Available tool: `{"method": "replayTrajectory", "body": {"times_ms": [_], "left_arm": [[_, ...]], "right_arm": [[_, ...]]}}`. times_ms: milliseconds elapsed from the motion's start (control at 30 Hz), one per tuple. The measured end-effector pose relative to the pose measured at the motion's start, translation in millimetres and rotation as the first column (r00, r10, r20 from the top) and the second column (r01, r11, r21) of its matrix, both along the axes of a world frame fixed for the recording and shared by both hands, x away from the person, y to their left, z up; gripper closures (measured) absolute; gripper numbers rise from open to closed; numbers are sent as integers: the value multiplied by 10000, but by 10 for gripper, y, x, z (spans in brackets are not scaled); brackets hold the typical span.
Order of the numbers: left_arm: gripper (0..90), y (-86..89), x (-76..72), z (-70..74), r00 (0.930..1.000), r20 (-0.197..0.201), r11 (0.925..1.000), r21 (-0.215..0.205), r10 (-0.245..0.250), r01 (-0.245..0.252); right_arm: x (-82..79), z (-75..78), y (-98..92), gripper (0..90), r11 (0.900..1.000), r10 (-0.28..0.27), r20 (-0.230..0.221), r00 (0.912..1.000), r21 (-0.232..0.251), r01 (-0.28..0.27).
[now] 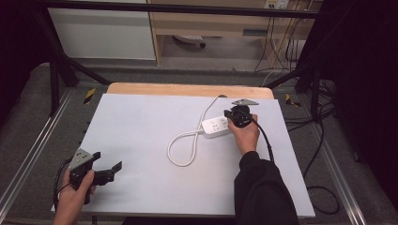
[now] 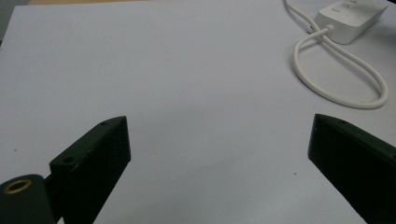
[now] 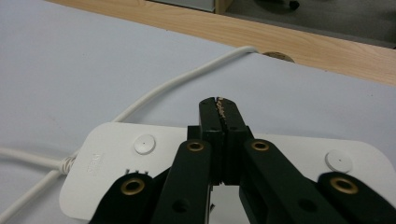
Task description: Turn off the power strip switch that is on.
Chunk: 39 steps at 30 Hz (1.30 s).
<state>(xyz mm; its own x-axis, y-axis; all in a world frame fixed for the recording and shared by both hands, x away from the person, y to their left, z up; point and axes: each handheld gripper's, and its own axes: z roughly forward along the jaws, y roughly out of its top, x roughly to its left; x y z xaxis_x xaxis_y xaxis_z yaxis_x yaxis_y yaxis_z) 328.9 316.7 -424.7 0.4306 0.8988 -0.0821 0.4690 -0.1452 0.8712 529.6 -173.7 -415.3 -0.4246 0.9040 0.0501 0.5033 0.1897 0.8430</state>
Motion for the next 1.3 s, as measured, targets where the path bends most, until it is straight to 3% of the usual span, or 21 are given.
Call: {"method": "replayTrajectory", "body": {"times_ms": [533,1300], "left_arm": [[56,-4,-1,1,10000,13,10000,7,-8,8],[56,-3,-4,7,10000,76,10000,-32,0,0]], "right_arm": [[29,-86,41,900,9998,-131,-221,9997,-182,127],[17,-142,91,900,9996,-205,-55,9998,-190,204]]}}
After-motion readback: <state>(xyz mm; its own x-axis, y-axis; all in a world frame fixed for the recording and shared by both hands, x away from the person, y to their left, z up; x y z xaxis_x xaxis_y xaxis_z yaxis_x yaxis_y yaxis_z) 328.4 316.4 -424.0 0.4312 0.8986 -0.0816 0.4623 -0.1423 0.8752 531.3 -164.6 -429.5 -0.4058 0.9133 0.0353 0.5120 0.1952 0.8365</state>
